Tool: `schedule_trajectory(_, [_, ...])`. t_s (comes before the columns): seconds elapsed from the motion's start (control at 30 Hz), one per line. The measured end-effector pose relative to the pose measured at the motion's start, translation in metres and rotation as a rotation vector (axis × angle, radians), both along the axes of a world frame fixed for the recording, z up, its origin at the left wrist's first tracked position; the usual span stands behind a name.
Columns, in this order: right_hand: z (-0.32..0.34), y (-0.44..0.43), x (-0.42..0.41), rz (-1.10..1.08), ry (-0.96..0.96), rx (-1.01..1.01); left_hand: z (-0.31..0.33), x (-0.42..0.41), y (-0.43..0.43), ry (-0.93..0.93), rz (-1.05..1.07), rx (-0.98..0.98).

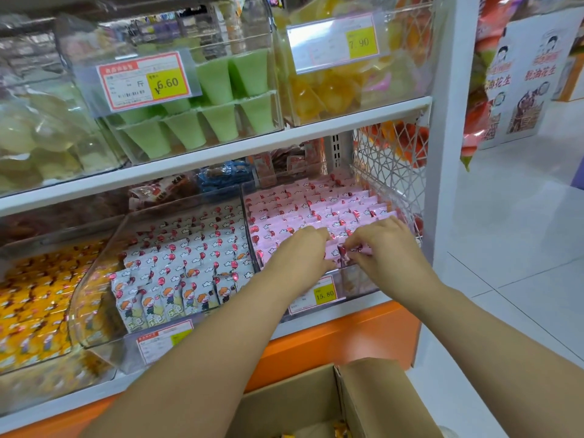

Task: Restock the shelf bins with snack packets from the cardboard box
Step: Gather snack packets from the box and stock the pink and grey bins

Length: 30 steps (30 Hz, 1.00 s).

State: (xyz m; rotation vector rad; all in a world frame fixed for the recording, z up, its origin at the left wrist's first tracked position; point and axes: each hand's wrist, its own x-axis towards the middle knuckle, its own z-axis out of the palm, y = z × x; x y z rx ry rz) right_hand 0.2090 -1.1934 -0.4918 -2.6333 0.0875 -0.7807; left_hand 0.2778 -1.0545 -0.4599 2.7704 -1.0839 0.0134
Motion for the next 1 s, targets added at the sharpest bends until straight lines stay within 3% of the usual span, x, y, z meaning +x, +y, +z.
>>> schedule_trajectory(0.13, [-0.014,-0.001,0.008,0.053,0.068,-0.014,-0.001,0.0,0.001,-0.052,0.008,0.071])
schedule_trajectory(0.27, [-0.016,-0.004,0.004,0.098,0.113,-0.037,0.003,-0.004,0.003,-0.227,-0.064,0.257])
schedule_trajectory(0.43, [-0.013,0.001,-0.02,0.123,0.028,-0.052,0.009,-0.008,0.013,-0.25,-0.101,0.348])
schedule_trajectory(0.53, [-0.013,0.014,-0.034,0.126,-0.11,0.013,0.009,-0.018,0.028,-0.231,-0.057,0.161])
schedule_trajectory(0.73, [-0.03,0.06,-0.06,0.193,-0.053,0.194,-0.019,-0.064,0.088,-0.15,-0.042,-0.319])
schedule_trajectory(0.87, [-0.06,0.097,-0.072,0.219,0.104,0.235,-0.068,-0.092,0.148,-0.052,0.008,-0.453])
schedule_trajectory(1.0, [-0.112,0.137,-0.08,0.254,0.348,0.287,-0.127,-0.113,0.213,0.116,0.189,-0.512])
